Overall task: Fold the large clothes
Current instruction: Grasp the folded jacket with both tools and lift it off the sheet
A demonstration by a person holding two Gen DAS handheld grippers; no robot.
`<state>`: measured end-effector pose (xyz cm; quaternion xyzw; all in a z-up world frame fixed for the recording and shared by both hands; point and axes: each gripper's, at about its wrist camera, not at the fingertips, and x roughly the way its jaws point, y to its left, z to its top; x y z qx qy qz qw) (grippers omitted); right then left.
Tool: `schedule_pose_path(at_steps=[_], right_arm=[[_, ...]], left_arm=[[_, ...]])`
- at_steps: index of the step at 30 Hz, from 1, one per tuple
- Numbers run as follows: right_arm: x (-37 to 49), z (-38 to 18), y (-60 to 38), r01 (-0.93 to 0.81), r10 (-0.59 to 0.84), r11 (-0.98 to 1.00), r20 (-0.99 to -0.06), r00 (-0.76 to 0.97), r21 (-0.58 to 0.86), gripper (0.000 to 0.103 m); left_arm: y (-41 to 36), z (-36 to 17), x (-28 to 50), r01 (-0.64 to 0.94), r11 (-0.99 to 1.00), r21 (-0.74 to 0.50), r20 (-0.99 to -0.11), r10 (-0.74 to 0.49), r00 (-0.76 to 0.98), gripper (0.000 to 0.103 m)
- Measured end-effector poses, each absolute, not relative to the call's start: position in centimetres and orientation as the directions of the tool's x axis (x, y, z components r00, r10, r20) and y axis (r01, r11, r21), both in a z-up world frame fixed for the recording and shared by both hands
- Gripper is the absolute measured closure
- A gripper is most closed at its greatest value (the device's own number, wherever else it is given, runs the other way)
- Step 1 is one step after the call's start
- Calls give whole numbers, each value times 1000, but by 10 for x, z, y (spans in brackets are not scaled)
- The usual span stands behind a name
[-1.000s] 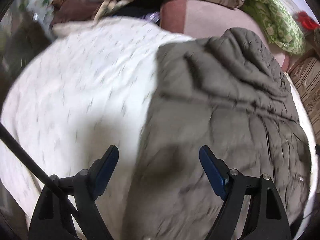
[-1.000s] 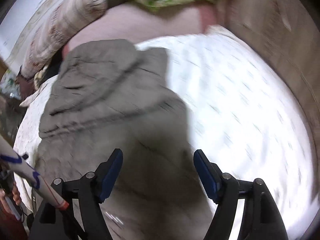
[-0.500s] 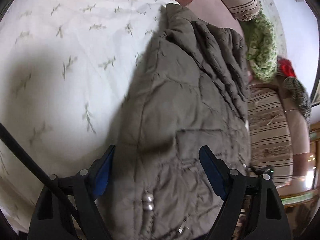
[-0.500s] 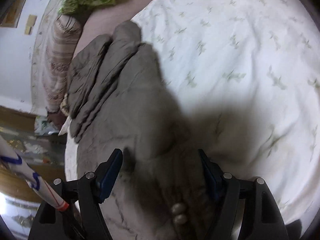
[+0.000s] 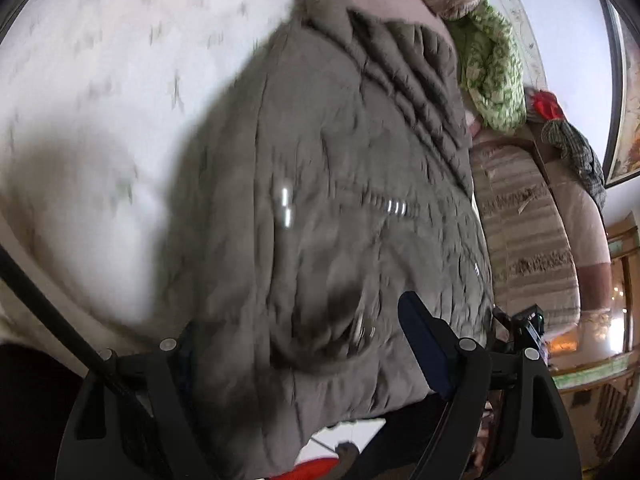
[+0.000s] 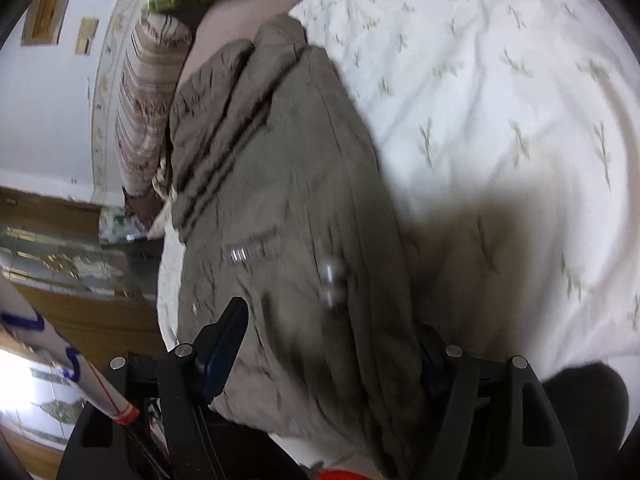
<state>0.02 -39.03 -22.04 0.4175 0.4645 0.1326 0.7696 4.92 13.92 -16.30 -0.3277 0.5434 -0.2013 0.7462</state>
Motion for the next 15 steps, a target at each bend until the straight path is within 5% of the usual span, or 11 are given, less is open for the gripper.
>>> schedule_pose_path(at_steps=[6, 15], right_arm=[[-23, -216, -393, 103, 656, 535, -489, 575, 839, 41], [-27, -246, -367, 159, 650, 572, -563, 511, 805, 50]], left_arm=[[135, -156, 32, 15, 665, -747, -617, -702, 356, 22], [118, -173, 42, -60, 649, -758, -626, -698, 348, 23]])
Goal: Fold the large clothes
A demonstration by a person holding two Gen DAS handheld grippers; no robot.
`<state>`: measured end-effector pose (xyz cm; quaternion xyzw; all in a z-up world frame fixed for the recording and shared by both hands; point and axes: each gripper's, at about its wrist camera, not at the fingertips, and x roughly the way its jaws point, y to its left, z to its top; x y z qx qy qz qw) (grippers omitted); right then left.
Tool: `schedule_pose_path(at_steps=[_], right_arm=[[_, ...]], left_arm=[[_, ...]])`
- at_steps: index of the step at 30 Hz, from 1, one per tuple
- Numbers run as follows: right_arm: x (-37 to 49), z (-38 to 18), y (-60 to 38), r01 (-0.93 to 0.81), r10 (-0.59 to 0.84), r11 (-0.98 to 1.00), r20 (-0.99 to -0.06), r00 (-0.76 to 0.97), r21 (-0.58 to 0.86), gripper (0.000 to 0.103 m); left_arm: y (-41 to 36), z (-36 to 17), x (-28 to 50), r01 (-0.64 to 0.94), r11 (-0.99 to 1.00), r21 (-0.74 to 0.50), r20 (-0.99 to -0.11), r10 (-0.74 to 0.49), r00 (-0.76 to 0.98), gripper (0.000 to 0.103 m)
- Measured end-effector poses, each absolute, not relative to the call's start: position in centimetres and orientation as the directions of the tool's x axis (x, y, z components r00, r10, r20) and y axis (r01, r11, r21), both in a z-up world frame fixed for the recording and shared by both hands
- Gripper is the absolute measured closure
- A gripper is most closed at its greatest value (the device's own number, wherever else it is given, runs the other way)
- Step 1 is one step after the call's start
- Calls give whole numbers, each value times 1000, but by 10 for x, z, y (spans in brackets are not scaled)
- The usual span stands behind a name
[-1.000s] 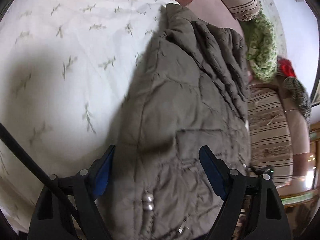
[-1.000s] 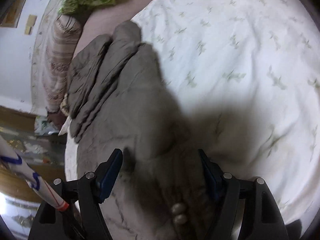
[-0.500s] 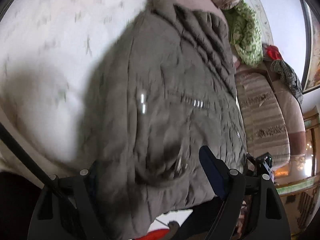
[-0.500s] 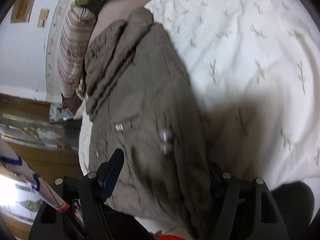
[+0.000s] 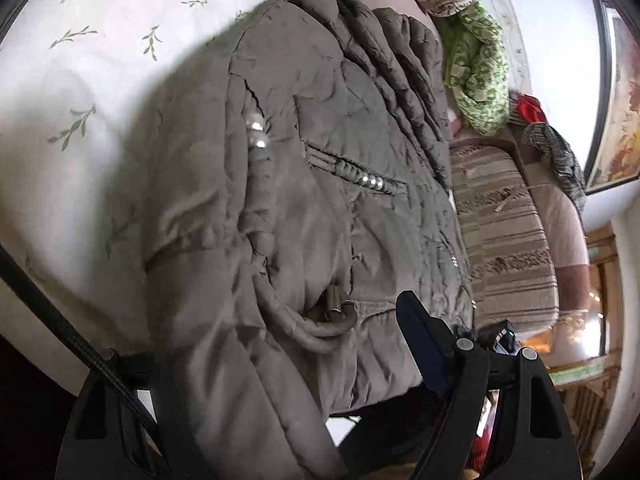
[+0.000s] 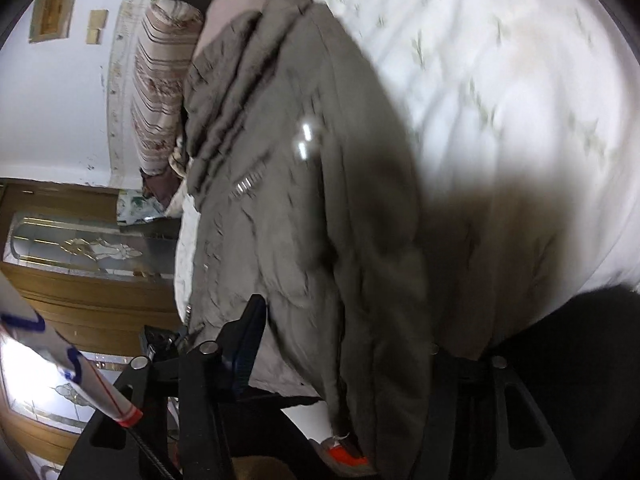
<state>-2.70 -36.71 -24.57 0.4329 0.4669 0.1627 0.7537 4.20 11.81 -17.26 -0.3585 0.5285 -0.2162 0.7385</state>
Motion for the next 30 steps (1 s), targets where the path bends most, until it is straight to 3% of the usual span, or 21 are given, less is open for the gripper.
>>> schedule_pose_path(at_steps=[2, 3, 5, 8, 18, 25, 30], right_arm=[[-28, -242, -360, 166, 612, 604, -587, 529, 780, 55], [-29, -240, -359, 165, 603, 612, -591, 537, 774, 59], [-31, -230, -358, 156, 580, 630, -595, 556, 761, 69], [-32, -217, -355, 144, 569, 643, -595, 568, 753, 81], [-84, -163, -360, 4, 621, 609, -480, 619, 793, 85], [-102, -185, -351, 80, 598, 651, -575, 559, 755, 85], [-71, -155, -350, 33, 591, 666, -554, 586, 745, 85]], left_arm=[[110, -167, 40, -57, 690, -722, -663, -665, 345, 25], [108, -165, 39, -64, 709, -702, -683, -645, 343, 31], [102, -157, 37, -76, 787, -613, -757, -556, 343, 73], [104, -143, 35, -84, 814, -575, -782, -516, 350, 84], [118, -73, -15, -41, 823, -567, -746, -492, 449, 86], [115, -98, -45, -96, 854, -511, -807, -438, 396, 86], [100, -62, -19, -35, 876, -480, -786, -412, 461, 86]])
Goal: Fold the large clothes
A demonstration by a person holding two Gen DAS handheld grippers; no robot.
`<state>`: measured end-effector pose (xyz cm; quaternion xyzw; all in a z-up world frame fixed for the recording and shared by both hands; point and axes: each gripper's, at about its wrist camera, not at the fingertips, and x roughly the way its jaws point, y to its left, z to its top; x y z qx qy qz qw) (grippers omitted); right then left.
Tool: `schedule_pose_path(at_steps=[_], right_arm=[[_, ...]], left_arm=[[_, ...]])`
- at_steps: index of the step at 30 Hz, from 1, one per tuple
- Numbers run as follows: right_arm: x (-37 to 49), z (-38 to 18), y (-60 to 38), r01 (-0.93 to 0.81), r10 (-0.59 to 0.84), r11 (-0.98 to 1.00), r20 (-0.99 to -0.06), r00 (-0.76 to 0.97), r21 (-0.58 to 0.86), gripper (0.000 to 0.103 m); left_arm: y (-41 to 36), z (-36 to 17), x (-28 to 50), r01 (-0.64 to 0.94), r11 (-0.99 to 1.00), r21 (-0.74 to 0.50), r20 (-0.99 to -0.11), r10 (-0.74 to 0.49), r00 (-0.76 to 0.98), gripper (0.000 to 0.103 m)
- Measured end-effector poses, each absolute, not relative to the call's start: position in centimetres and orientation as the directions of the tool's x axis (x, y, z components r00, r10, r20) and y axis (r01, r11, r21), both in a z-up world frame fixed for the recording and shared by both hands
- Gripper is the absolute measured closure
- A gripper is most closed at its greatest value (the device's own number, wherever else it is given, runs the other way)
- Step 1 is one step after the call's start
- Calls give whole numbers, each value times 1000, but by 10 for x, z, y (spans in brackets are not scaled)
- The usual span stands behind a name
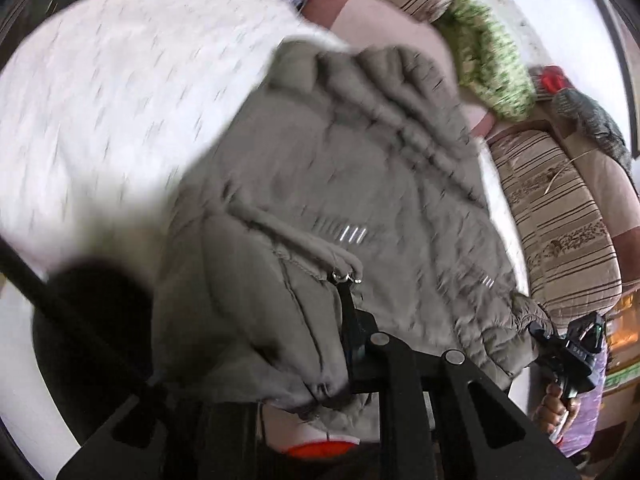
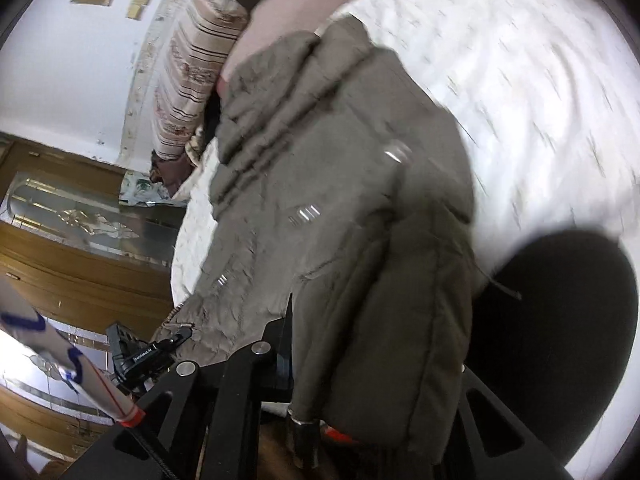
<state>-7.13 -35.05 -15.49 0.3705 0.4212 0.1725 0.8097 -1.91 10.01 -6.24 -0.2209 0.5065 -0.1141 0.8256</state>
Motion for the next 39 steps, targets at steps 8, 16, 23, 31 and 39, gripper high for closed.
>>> schedule_pose_path(at_steps=[8, 16, 23, 31, 39], right_arm=[[28, -70, -357, -52, 506, 754, -528, 682, 655, 85], [160, -31, -360, -17, 421, 806, -552, 720, 591, 85], [268, -60, -353, 78, 301, 880, -676, 673, 469, 82], [324, -102, -377, 186, 362, 792, -693, 623, 581, 77], [271, -33, -378, 91, 266, 848, -567, 779, 522, 8]], left_arm=[[83, 7, 78, 21, 895, -445, -728, -375, 574, 86], [65, 19, 223, -37, 937, -349, -758, -259, 599, 86], [63, -42, 319, -139, 957, -253, -847, -150, 510, 83], [72, -63, 345, -133, 930, -342, -841, -239, 486, 77], [95, -5, 315, -31, 824, -566, -678, -444, 586, 39]])
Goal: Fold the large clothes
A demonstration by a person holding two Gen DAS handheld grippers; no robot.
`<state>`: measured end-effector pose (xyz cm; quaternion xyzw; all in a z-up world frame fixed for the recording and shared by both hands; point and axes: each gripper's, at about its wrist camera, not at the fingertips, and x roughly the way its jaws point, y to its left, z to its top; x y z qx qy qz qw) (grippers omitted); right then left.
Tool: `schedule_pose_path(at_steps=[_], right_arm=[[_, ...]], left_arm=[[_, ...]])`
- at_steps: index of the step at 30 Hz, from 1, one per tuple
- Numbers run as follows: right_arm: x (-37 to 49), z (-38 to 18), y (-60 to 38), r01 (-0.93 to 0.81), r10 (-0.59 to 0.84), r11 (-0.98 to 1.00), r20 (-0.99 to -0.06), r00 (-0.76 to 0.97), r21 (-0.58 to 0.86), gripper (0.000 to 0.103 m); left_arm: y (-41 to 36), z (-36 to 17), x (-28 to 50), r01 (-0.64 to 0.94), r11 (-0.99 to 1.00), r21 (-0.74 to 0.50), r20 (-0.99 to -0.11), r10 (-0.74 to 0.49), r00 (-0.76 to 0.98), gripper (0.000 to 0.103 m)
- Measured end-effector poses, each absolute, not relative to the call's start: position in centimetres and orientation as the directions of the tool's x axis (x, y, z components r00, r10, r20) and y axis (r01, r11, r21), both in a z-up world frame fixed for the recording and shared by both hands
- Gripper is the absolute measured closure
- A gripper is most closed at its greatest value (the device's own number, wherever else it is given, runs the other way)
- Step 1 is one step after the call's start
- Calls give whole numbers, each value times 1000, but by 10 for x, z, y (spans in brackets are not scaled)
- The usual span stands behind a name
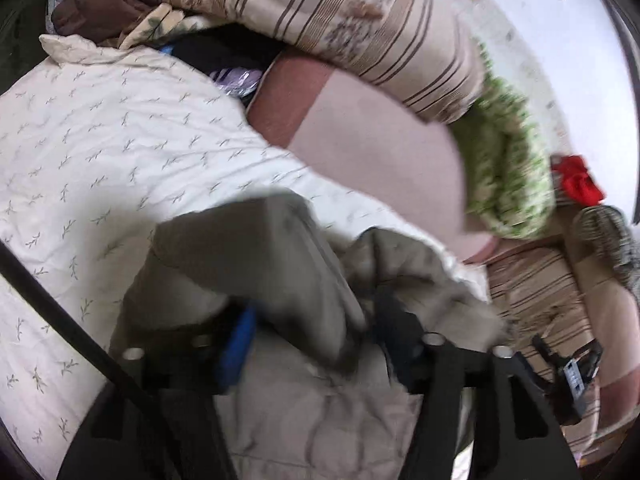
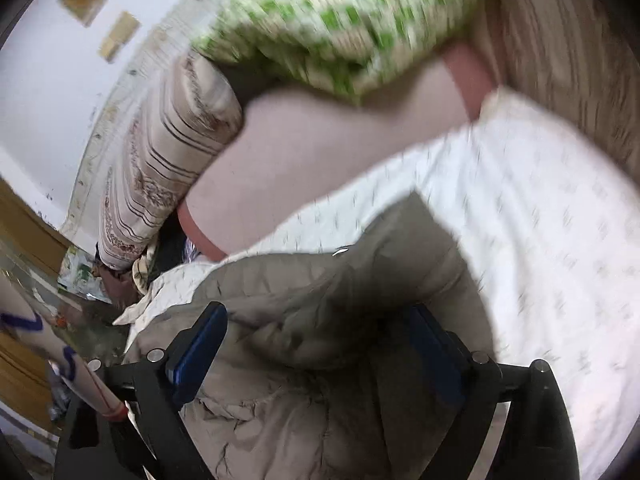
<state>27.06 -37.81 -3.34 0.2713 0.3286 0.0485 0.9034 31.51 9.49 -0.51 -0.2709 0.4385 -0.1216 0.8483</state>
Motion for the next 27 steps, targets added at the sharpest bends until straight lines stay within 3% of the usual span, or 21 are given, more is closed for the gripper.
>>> schedule_pose_path(at_steps=[5, 10, 16, 22, 25, 27], right_arm=[[238, -13, -355, 68, 193, 917, -583, 789, 394, 8], [226, -23, -304, -10, 156, 974, -639, 753, 227, 10], [271, -52, -268, 21, 41, 996, -678, 734, 83, 10], [352, -96, -291, 111, -40, 993, -752, 658, 45, 10], [379, -116, -303, 108, -35, 993, -756, 653, 47, 9], [397, -127, -317, 117, 2, 988, -751, 660, 105, 3]], left_arm=[[95, 40, 290, 35, 826, -562, -623, -451, 638, 33], [67, 48, 274, 8, 943, -333, -710, -256, 655, 30], [28, -8, 302, 21, 981, -191, -809, -170, 563, 30], [11, -78, 369, 26, 996, -80, -858, -82, 507, 30], [9, -100, 402, 24, 996, -87, -857, -87, 508, 25], [14, -110, 426, 8, 991, -132, -856, -118, 504, 23]])
